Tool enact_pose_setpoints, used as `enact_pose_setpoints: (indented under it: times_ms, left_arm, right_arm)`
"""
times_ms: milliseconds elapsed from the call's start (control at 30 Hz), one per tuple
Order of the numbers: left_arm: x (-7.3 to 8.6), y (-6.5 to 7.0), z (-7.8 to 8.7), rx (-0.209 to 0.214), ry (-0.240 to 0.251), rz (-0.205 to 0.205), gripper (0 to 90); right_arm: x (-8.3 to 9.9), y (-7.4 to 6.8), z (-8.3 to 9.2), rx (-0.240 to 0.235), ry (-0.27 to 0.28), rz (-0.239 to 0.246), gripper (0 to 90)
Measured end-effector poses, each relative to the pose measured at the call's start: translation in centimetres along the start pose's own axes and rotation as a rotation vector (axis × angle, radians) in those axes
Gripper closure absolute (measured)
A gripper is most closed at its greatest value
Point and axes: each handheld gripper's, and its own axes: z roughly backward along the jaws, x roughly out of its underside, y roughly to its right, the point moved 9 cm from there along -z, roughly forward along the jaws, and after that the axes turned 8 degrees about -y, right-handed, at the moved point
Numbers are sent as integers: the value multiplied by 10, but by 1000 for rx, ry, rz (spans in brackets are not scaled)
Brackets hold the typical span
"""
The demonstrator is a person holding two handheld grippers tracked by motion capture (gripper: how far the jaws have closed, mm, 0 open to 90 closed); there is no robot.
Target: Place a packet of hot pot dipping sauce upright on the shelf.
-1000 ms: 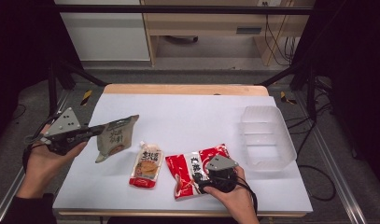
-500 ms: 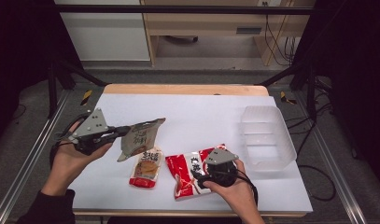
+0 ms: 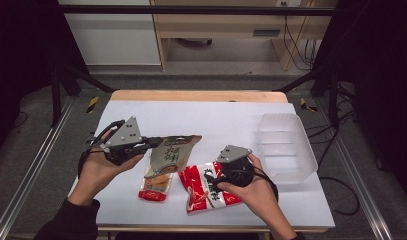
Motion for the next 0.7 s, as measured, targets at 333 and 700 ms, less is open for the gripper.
enact_pose_setpoints:
  times_ms: [333,700]
  left_arm:
    - [-9,3,-9,29,3,-13,900]
    - [-17,11,-12,52,11,-34,900]
  right_arm:
    - [-17,16,4,25,-38,75,160]
    - [-36,25,11,10,-67,144,166]
